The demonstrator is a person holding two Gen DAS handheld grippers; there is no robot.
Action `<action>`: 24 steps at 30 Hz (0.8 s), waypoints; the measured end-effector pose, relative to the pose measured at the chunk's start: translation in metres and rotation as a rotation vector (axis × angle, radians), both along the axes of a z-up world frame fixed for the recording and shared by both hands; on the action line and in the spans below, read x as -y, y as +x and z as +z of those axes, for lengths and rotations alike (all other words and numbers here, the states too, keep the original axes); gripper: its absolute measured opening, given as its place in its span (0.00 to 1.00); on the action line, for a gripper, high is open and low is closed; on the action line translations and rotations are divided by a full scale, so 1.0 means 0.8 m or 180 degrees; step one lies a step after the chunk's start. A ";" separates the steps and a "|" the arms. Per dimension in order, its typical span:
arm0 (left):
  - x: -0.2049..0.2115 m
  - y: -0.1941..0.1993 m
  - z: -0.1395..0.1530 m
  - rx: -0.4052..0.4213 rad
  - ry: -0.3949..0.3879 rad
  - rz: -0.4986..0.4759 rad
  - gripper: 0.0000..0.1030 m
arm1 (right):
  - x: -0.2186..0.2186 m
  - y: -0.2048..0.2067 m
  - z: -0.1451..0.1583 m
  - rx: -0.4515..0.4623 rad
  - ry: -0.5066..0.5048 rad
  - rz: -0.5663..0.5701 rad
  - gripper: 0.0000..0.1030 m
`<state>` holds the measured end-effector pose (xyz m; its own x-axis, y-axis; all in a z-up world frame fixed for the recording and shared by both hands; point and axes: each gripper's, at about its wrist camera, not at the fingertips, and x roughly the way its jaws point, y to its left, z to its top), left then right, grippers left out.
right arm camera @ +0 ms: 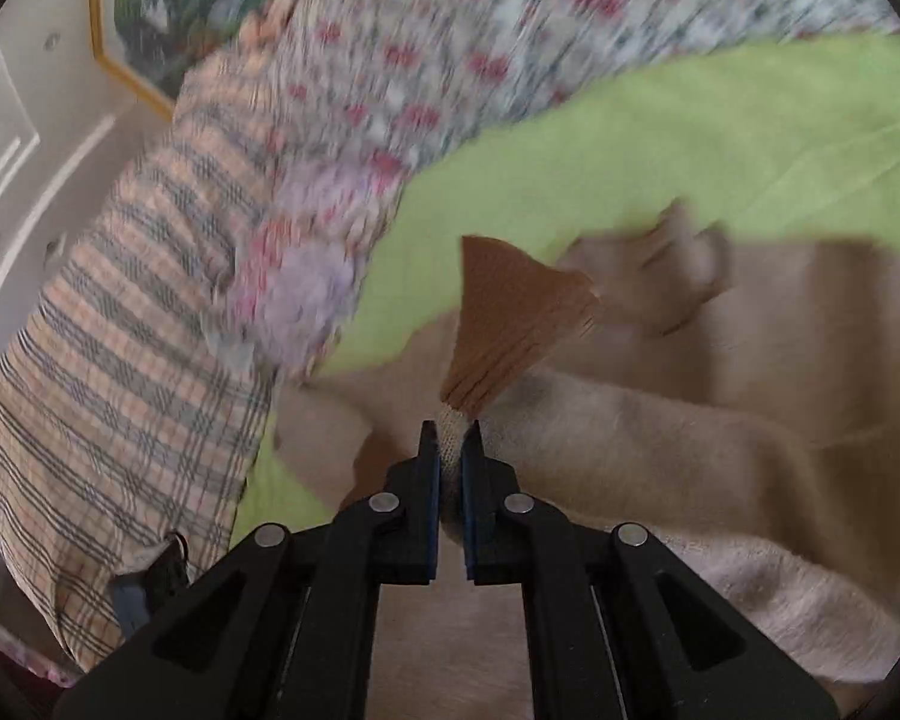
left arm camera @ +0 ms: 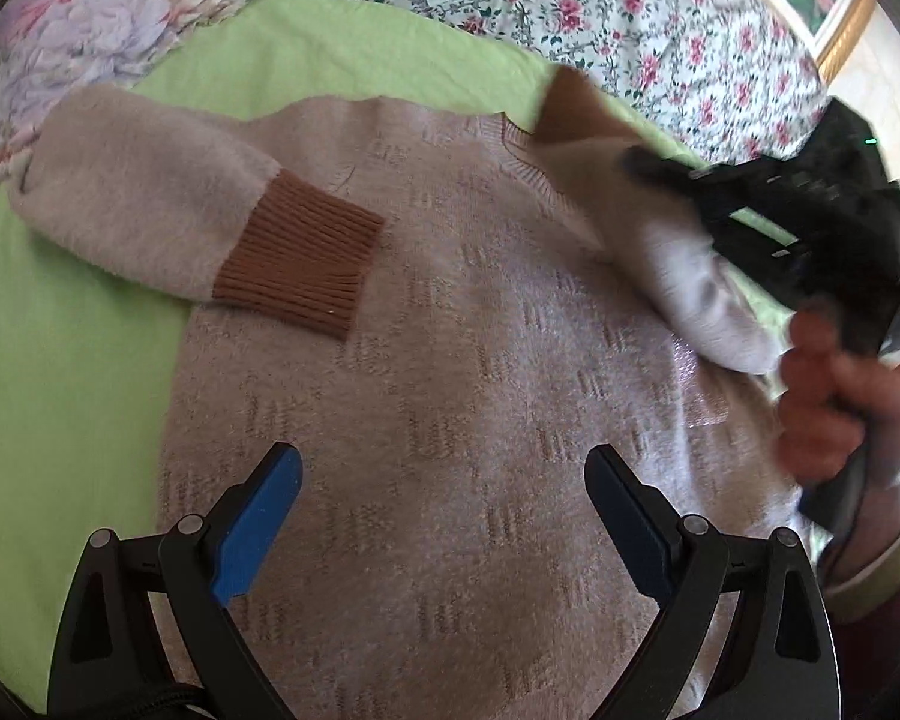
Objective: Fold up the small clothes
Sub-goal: 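Grasp the brown cuff of the sleeve with the right gripper and lift, then fold the sleeve across the sweater body with the right gripper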
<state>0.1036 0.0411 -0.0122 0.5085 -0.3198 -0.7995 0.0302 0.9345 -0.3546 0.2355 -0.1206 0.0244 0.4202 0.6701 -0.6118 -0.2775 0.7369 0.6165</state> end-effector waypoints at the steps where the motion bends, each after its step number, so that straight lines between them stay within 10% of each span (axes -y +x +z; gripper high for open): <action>1: -0.004 0.002 0.000 -0.0001 -0.0059 -0.0002 0.93 | -0.008 -0.001 -0.008 -0.0056 0.0002 0.0067 0.07; 4: -0.010 0.014 -0.005 -0.0005 -0.0196 0.0002 0.93 | -0.020 -0.004 -0.040 -0.0361 0.0024 0.0179 0.11; 6: -0.011 0.029 -0.009 -0.0031 -0.0351 -0.0034 0.93 | -0.020 -0.008 -0.047 -0.0486 0.0069 0.0201 0.37; 16: 0.003 0.131 -0.029 -0.0146 -0.0786 0.0098 0.93 | 0.103 -0.073 0.010 -0.0012 0.0079 -0.0527 0.39; 18: 0.000 0.145 -0.031 -0.0100 -0.0867 0.0181 0.79 | 0.126 -0.085 0.020 0.0063 0.0037 -0.0733 0.39; 20: 0.002 0.153 -0.032 -0.0049 -0.0844 0.0112 0.04 | 0.153 -0.100 0.030 0.0163 0.0027 -0.0940 0.39; 24: 0.002 0.118 -0.014 0.0240 -0.0672 -0.0014 0.05 | 0.191 -0.121 0.042 0.0294 -0.0055 -0.1226 0.39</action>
<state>0.1977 0.0392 -0.0234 0.5626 -0.4783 -0.6743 0.0678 0.8396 -0.5390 0.1388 -0.2730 0.0580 0.6926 0.4428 -0.5695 -0.0325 0.8078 0.5885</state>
